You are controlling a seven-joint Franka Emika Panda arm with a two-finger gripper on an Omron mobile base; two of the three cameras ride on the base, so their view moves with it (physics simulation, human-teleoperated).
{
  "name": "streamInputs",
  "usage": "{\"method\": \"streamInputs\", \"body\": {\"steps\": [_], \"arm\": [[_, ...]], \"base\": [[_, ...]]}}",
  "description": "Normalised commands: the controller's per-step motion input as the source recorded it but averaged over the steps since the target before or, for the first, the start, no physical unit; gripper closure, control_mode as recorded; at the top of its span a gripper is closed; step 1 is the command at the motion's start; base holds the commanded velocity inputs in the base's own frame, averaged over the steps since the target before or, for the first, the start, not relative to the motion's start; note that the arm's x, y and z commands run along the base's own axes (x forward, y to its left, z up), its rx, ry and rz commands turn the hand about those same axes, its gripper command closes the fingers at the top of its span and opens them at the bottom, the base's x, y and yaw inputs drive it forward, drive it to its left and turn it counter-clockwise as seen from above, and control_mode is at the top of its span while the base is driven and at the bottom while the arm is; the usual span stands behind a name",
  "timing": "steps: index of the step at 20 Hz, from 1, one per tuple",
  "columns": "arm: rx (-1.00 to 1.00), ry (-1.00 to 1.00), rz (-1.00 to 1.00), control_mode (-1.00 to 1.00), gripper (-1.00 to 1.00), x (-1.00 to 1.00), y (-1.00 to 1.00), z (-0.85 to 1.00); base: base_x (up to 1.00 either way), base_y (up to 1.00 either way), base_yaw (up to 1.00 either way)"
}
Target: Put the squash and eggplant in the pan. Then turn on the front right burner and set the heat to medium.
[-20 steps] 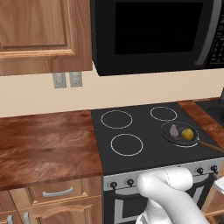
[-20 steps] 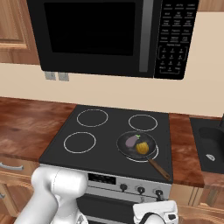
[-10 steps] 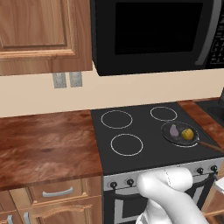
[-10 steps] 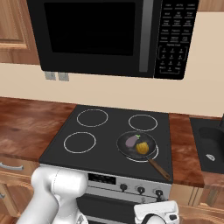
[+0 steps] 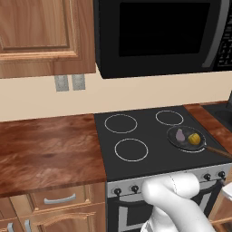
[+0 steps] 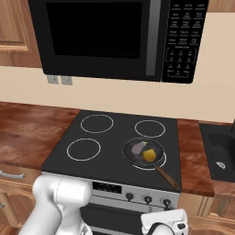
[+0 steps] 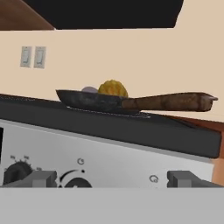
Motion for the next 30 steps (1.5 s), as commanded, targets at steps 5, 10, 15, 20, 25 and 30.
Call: {"method": "streamInputs", "body": {"steps": [5, 10, 15, 20, 25, 30], "arm": [[-0.02, 0.0, 0.0, -1.0, -1.0, 0.12, 0.0, 0.0], [0.0, 0.0, 0.0, -1.0, -1.0, 0.2, 0.0, 0.0], [0.0, 0.0, 0.0, -1.0, -1.0, 0.2, 0.0, 0.0], [0.0, 0.0, 0.0, -1.0, -1.0, 0.16, -0.03, -0.09], [0.0, 0.0, 0.0, -1.0, -1.0, 0.09, -0.08, -0.15], [0.0, 0.0, 0.0, -1.0, -1.0, 0.01, -0.13, -0.16]], "base": [[0.0, 0.0, 0.0], [0.0, 0.0, 0.0], [0.0, 0.0, 0.0], [0.0, 0.0, 0.0], [0.0, 0.0, 0.0], [0.0, 0.0, 0.0]]}}
